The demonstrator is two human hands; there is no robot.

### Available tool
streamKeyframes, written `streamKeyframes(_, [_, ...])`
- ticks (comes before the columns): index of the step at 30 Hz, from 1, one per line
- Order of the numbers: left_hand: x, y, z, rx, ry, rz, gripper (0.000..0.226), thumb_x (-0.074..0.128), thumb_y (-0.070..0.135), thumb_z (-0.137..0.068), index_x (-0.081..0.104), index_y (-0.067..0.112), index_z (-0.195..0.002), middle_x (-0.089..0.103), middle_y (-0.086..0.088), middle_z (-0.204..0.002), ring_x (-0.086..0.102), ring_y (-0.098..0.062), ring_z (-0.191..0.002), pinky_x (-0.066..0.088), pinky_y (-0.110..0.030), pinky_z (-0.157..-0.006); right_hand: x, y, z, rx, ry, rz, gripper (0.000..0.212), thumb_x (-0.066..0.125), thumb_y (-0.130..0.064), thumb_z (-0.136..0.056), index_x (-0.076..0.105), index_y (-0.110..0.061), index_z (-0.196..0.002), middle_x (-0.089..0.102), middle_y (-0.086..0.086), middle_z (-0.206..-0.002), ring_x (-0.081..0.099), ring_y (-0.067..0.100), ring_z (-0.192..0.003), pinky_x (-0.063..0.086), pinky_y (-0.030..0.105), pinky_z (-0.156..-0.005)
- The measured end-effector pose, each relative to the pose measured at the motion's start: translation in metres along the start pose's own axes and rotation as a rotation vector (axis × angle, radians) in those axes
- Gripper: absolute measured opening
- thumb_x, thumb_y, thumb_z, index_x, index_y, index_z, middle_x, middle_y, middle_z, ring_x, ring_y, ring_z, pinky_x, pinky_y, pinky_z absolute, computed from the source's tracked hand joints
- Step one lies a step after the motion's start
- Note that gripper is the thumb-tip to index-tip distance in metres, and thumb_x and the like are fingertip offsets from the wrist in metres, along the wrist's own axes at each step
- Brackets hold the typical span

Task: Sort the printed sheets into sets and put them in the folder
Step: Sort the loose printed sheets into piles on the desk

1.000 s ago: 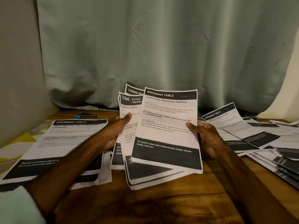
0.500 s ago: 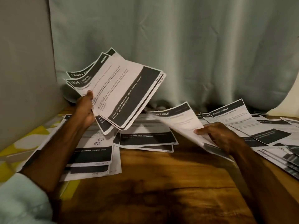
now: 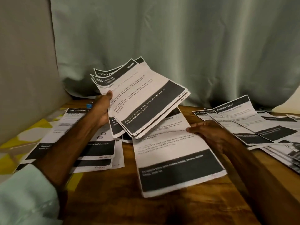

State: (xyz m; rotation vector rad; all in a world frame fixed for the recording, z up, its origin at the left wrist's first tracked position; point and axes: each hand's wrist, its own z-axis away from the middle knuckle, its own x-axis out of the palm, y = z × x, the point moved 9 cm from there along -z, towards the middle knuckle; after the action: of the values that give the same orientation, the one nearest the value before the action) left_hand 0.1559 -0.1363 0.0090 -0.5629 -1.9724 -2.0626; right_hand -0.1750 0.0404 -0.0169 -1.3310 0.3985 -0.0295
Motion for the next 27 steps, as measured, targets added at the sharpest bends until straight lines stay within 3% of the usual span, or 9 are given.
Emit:
streamKeyframes(3, [0.000, -0.002, -0.002, 0.000, 0.001, -0.026, 0.033, 0.046, 0.029, -0.108, 0.057, 0.013, -0.136, 0.075, -0.009, -0.116, 0.075, -0.026, -0.097, 0.062, -0.041, -0.067, 0.011, 0.006, 0.002, 0.070, -0.101, 0.016, 0.024, 0.075, -0.002, -0.086, 0.071, 0.002, -0.109, 0.077, 0.017, -0.102, 0.077, 0.027, -0.087, 0.064, 0.033, -0.071])
streamKeyframes(8, [0.011, -0.008, 0.005, 0.002, -0.041, -0.064, 0.030, 0.044, 0.026, -0.109, 0.058, 0.014, -0.132, 0.075, -0.006, -0.108, 0.076, -0.021, -0.088, 0.062, -0.036, -0.060, 0.019, 0.004, 0.012, 0.057, -0.193, 0.200, 0.023, 0.077, -0.008, -0.086, 0.073, 0.002, -0.106, 0.078, 0.014, -0.093, 0.075, 0.017, -0.069, 0.057, 0.021, -0.053])
streamKeyframes(12, [0.024, -0.017, 0.011, -0.008, -0.083, -0.120, 0.025, 0.046, 0.026, -0.109, 0.060, 0.015, -0.127, 0.079, -0.002, -0.095, 0.077, -0.019, -0.083, 0.062, -0.035, -0.059, 0.008, -0.002, 0.011, -0.061, -0.096, 0.345, 0.040, 0.080, -0.040, -0.083, 0.078, -0.001, -0.093, 0.076, 0.010, -0.081, 0.065, 0.017, -0.065, 0.054, 0.021, -0.056])
streamKeyframes(15, [0.033, -0.024, 0.019, -0.019, -0.125, -0.161, 0.021, 0.046, 0.025, -0.108, 0.062, 0.017, -0.119, 0.079, 0.001, -0.089, 0.077, -0.017, -0.080, 0.061, -0.033, -0.057, -0.001, -0.011, 0.013, -0.173, -0.032, 0.297, 0.026, 0.074, -0.030, -0.092, 0.077, -0.004, -0.088, 0.070, 0.010, -0.073, 0.059, 0.020, -0.062, 0.052, 0.028, -0.061])
streamKeyframes(18, [0.040, -0.032, 0.023, -0.030, -0.157, -0.185, 0.020, 0.047, 0.025, -0.108, 0.064, 0.018, -0.116, 0.079, -0.001, -0.099, 0.077, -0.019, -0.086, 0.063, -0.036, -0.062, -0.013, -0.029, 0.020, -0.299, 0.091, 0.257, 0.008, 0.072, -0.012, -0.094, 0.075, -0.006, -0.097, 0.074, 0.004, -0.083, 0.068, 0.014, -0.067, 0.055, 0.020, -0.058])
streamKeyframes(21, [0.047, -0.035, 0.027, -0.029, -0.192, -0.243, 0.022, 0.050, 0.027, -0.107, 0.064, 0.017, -0.120, 0.076, -0.005, -0.115, 0.075, -0.023, -0.098, 0.062, -0.042, -0.075, -0.024, -0.034, 0.017, -0.286, 0.193, 0.033, 0.032, 0.062, -0.034, -0.101, 0.070, -0.003, -0.104, 0.075, 0.001, -0.075, 0.070, 0.012, -0.064, 0.057, 0.026, -0.059])
streamKeyframes(22, [0.050, -0.035, 0.029, -0.020, -0.198, -0.272, 0.023, 0.051, 0.028, -0.106, 0.063, 0.016, -0.121, 0.076, -0.005, -0.114, 0.075, -0.024, -0.098, 0.061, -0.044, -0.078, -0.021, -0.028, 0.015, -0.198, 0.150, -0.140, 0.044, 0.054, -0.045, -0.103, 0.070, -0.004, -0.104, 0.074, 0.003, -0.072, 0.071, 0.016, -0.067, 0.055, 0.027, -0.061])
streamKeyframes(24, [0.057, -0.035, 0.035, 0.006, -0.211, -0.331, 0.023, 0.053, 0.030, -0.105, 0.064, 0.016, -0.119, 0.078, -0.003, -0.108, 0.075, -0.025, -0.097, 0.060, -0.046, -0.081, -0.014, -0.026, 0.008, -0.165, 0.062, -0.271, 0.062, 0.051, -0.062, -0.097, 0.074, -0.006, -0.108, 0.076, 0.013, -0.091, 0.069, 0.028, -0.088, 0.052, 0.035, -0.079])
streamKeyframes(27, [0.070, -0.032, 0.042, 0.083, -0.242, -0.386, 0.021, 0.054, 0.034, -0.104, 0.067, 0.019, -0.111, 0.079, 0.001, -0.100, 0.076, -0.021, -0.093, 0.060, -0.043, -0.082, -0.005, -0.034, 0.013, -0.287, 0.001, -0.250, 0.041, 0.070, -0.044, -0.092, 0.076, -0.010, -0.114, 0.075, 0.016, -0.112, 0.070, 0.036, -0.108, 0.053, 0.049, -0.098])
